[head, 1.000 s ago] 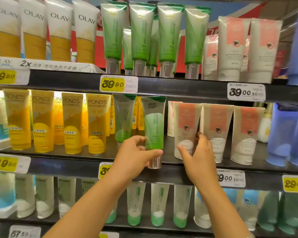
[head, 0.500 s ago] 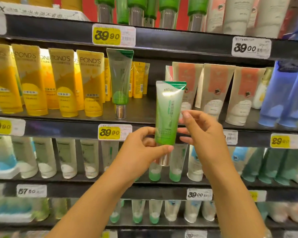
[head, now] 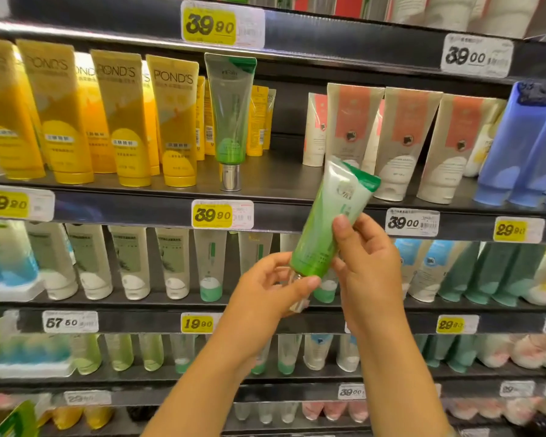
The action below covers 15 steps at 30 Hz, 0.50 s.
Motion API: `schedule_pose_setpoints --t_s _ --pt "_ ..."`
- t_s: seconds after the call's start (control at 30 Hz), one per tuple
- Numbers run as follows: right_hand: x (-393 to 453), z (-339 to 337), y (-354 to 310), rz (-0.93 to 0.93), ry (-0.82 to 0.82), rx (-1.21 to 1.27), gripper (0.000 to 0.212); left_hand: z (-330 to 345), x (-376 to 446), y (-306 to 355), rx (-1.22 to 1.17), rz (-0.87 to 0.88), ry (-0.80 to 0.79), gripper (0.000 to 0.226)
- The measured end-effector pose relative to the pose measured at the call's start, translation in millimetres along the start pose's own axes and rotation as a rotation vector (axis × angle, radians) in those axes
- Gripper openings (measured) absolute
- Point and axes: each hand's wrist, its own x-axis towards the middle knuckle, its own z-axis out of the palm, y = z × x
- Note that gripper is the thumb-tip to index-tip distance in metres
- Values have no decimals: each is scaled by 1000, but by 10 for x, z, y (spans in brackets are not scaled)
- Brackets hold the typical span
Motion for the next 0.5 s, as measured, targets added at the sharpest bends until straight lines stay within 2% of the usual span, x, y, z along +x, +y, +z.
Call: schedule_pose_setpoints --t_s 0.1,0.17,0.23,0.5 --pt "-79 108 35 -39 46 90 38 15 -69 -110 -366 -76 -14 34" --pt "-127 166 49 -40 68 115 43 -11 -113 -153 -533 -114 -5 26" --pt "-177 199 64 -37 81 138 45 -50 -146 -163 -660 -137 12 32" --pt "-418 300 106 -38 68 167 34 -187 -337 -181 -796 -169 33 38"
